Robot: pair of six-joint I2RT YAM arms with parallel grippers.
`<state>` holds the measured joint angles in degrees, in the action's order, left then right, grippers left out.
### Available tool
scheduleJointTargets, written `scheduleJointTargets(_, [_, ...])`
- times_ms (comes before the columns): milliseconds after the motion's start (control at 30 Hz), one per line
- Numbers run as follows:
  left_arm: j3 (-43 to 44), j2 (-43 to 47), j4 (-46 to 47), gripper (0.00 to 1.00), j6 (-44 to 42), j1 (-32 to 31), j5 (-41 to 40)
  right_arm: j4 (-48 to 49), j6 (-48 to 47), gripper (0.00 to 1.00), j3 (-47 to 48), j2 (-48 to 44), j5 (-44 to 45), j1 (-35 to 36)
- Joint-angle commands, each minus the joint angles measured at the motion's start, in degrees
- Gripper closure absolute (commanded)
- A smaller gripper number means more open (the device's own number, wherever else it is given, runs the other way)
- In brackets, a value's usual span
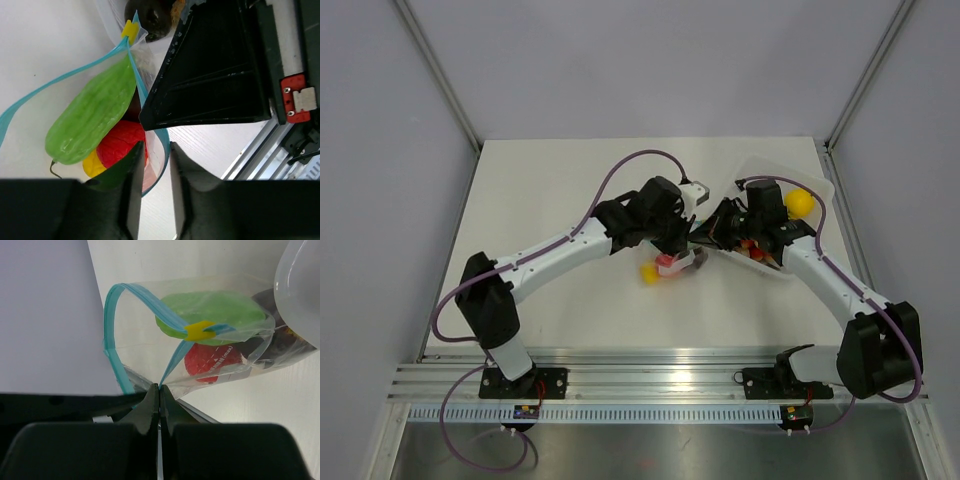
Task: Place the food in the zip-top bag and seal the zipper
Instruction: Zip the zipper food storage bag at the center of the board.
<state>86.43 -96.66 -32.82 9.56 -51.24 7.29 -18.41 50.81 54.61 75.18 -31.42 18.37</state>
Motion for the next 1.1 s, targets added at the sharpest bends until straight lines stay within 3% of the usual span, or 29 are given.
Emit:
scheduleJointTargets(0, [0.23, -0.63, 3.29, 0.90, 0.19, 0.00, 3.07, 2.86, -0.26, 0.93, -0.21, -2.58, -2.50, 0.26])
scheduleJointTargets(33, [-0.30, -0.72, 3.64, 1.00, 0.89, 0.00, 3.69, 2.51, -1.14, 0.87, -0.21, -2.75, -2.51, 0.35])
scheduleJointTargets(100, [-1.26, -0.63, 4.42, 1.00, 1.42, 0.00, 5.80, 1.11, -3.24, 0.74, 0.41, -2.84, -2.33, 0.26])
scheduleJointTargets(200, [-4.42, 1.12, 6.18, 1.00, 2.39, 0.00, 7.12, -5.28, -7.72, 0.68, 3.73, -3.19, -0.41, 0.26])
scheduleJointTargets(333, [-9.43, 5.25, 9.70, 1.00, 3.36, 0.18, 7.56, -10.41, -14.58, 0.53, 7.43, -4.33, 0.66, 0.26])
scheduleJointTargets(500, [-13.30, 8.86, 11.37, 1.00, 3.36, 0.79, 7.39, -15.24, -20.04, 0.50, 10.87, -5.92, 3.55, 0.00])
scheduleJointTargets(667, [-15.59, 11.67, 11.37, 1.00, 2.48, 1.32, 7.39, -13.41, -26.89, 0.48, 8.33, -11.88, 6.27, 0.00])
scheduleJointTargets(900, [-19.46, 16.50, 14.18, 1.00, 3.00, 2.29, 8.52, 6.96, -43.65, 0.47, -13.78, -27.35, 7.25, 0.17])
scheduleJointTargets(1067, [-21.04, 16.33, 14.18, 1.00, 3.45, 2.38, 10.64, 6.99, -48.43, 0.44, -17.96, -32.99, 9.80, 0.09])
